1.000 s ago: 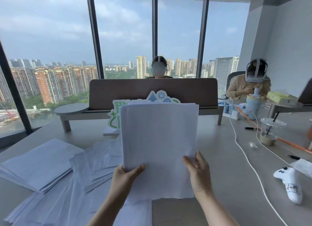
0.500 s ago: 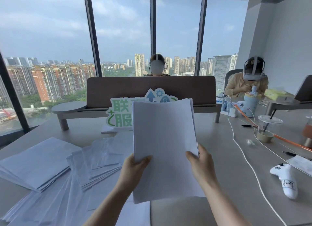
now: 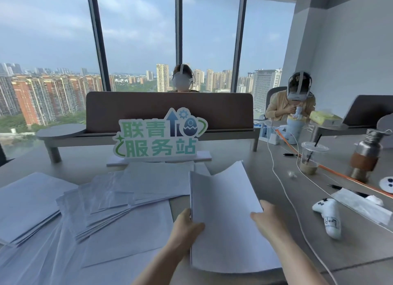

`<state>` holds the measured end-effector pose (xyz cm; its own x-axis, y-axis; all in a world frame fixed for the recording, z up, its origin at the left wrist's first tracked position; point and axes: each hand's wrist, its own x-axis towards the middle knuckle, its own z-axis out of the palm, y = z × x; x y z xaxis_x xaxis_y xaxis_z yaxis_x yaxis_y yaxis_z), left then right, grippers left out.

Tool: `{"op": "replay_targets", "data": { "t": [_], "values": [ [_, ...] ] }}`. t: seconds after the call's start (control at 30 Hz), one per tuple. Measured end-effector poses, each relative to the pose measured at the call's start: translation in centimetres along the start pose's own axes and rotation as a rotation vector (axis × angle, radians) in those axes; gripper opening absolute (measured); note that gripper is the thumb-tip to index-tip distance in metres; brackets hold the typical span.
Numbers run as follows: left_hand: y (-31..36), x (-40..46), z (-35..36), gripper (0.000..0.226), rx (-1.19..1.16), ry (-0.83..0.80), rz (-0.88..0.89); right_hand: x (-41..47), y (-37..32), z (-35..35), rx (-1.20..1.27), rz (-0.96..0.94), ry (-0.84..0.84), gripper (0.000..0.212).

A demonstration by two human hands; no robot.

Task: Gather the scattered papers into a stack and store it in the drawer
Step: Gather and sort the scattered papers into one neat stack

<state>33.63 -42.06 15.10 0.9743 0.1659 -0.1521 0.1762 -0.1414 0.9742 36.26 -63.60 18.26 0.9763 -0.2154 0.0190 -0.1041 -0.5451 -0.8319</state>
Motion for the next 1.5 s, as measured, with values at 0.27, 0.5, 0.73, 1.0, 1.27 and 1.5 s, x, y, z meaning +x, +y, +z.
{"op": "replay_targets", "data": {
  "t": [0.27,0.5,0.73,1.0,1.27,1.5],
  "values": [
    [-0.1,0.4,0.8,0.033,0.188,0.009,-0.004,0.4,1.8,-0.3,-0.051,0.043,-0.059,0.019],
    [-0.4,0.6,0.9,0.025,0.293,0.004,0.005,1.1,3.1,0.1,-0.157,0.051,-0.051,0.009],
    [-0.3,0.3,0.9,0.027,0.553,0.022,0.057,1.0,3.9,0.3,-0.42,0.08,0.017,0.015],
    [-0.2,-0.3,0.4,0.061,0.858,0.102,0.086,0.4,3.2,0.5,-0.603,0.021,0.074,0.032],
    [0.3,0.1,-3.2,0.042,0.763,0.224,0.141,-0.4,-1.1,5.4,-0.489,-0.37,-0.045,0.031],
    [0.1,0.5,-9.3,0.029,0.748,0.37,0.159,-0.7,-7.3,12.1,-0.541,-0.685,-0.238,0.033]
  ]
}}
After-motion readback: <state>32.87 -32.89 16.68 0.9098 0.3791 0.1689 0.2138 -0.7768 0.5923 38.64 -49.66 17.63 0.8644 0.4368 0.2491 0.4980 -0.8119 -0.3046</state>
